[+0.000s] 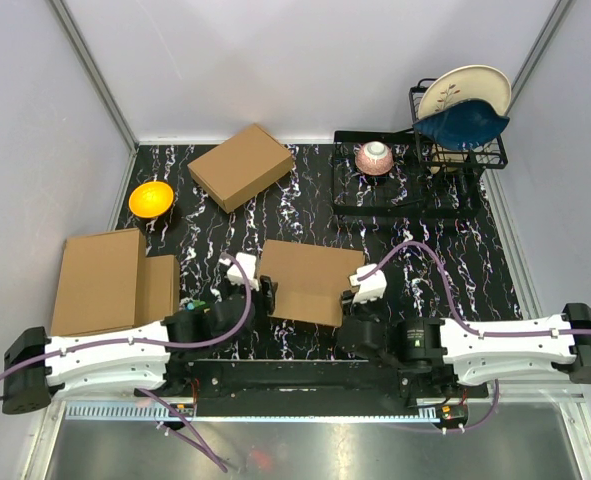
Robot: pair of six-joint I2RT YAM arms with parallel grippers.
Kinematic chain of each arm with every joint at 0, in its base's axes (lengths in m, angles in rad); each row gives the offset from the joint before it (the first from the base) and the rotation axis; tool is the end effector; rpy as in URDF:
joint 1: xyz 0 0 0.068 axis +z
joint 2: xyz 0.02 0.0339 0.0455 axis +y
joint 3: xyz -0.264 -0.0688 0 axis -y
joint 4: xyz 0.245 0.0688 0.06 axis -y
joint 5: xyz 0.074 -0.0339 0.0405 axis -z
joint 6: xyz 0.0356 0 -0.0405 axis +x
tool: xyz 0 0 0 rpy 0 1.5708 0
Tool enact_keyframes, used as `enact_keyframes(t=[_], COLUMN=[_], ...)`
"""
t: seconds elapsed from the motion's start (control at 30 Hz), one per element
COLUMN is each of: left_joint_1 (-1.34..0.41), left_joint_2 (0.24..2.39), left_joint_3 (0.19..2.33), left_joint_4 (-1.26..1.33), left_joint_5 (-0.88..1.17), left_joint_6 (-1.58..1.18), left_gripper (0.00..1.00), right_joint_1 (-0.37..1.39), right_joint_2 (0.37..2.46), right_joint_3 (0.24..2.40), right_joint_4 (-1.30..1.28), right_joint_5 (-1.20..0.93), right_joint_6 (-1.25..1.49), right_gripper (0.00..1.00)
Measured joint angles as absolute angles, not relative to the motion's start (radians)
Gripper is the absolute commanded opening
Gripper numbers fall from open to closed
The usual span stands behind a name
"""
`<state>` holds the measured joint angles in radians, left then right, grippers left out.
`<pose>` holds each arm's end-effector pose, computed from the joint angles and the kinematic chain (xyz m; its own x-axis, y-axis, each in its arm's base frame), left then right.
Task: Fold the paper box
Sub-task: Close the paper box at the center of the board.
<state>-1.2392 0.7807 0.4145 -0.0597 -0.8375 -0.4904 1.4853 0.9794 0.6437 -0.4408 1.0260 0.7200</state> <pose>0.0809 -0.1538 0.2272 -0.3130 -0.0593 -0.9479 0.3006 0.9405 -0.1581 0.0465 0.1866 0.2438 -0.3511 -0.0949 -0.9315 -0.3096 0.9507 0.0198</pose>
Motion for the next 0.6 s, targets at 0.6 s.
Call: enact_keyframes(t=[0.6], left_joint_1=[-1.236], left_joint_2=[0.862], left_joint_3=[0.284], left_joint_4=[0.0], left_joint_5=[-0.745], left_joint_6=[-0.697], left_gripper=[0.59], right_joint_1=[1.472], right_joint_2=[1.04], right_joint_3=[0.56], right_joint_4=[-0.442], right_joint_5=[0.862], right_joint_6=[0.857], right_gripper=[0.29])
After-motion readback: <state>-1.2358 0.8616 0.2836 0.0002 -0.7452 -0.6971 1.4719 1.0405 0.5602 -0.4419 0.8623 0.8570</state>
